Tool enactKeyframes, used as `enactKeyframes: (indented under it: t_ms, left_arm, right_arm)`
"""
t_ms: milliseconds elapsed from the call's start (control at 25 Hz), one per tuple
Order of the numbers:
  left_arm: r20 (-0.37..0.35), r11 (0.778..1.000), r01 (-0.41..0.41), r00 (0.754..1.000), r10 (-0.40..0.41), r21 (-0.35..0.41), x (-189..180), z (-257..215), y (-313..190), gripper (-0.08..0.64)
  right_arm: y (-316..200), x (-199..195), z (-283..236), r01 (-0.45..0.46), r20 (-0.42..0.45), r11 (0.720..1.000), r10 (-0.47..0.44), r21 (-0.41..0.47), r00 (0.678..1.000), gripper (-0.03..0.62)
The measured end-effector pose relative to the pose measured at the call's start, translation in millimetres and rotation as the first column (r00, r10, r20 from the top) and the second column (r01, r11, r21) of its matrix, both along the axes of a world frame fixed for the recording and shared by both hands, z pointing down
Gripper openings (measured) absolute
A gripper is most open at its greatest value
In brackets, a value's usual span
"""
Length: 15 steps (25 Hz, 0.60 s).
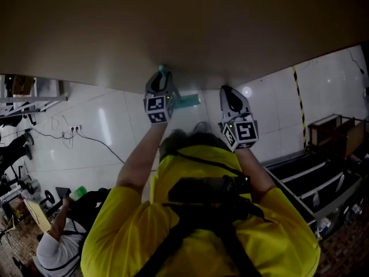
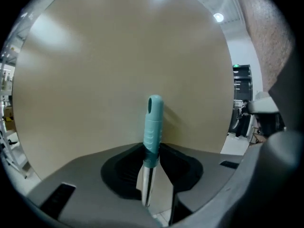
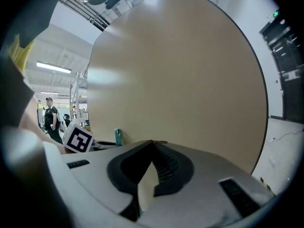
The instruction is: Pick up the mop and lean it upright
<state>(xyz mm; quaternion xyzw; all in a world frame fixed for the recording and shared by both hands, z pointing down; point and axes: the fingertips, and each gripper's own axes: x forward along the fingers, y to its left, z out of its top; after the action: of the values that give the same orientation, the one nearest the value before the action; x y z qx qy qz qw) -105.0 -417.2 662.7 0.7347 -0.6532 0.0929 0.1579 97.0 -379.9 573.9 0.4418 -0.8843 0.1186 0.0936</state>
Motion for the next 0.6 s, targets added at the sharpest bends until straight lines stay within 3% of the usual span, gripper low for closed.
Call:
enactKeyframes:
  t_ms: [160,280,360,480,600]
  left_arm:
    - [0.001,1.0,-0.001,1.0,0.001,0.011,0.5,-1.5,-0.8,0.108]
    - [-0.006,0.999,-0.006,1.0,0.006,0.031,7.5,-10.5,7.9,0.203]
    - [-0.031,0.999,0.017,0.999,-0.016,0.044,10.8,-22.6,20.0,0.204]
    - [-0.114,0.99,0.082,0.991,-0.069,0.114,-1.9,-73.7,50.6,0.204]
    - [-0.099,0.978,0.088,0.993,-0.071,0.19,-18.7,-137.3,82.0,0.194]
  right_arm:
    - [-5.9,-8.8,-6.3,0.02,0.011,1.0,-0.02,0.015,1.0,0.006]
    - [-8.4,-9.1,-12.7,0.026,0.018,0.999,-0.027,0.027,0.999,0.006]
    - [-8.6,-5.3,-17.0,0.023,0.024,0.999,-0.024,0.037,0.999,0.006]
    - [-8.8,-5.4,-28.0,0.026,0.037,0.998,-0.028,0.06,0.999,0.006]
    - [-13.1,-9.7,-36.7,0.043,0.045,0.996,-0.046,0.076,0.998,0.006]
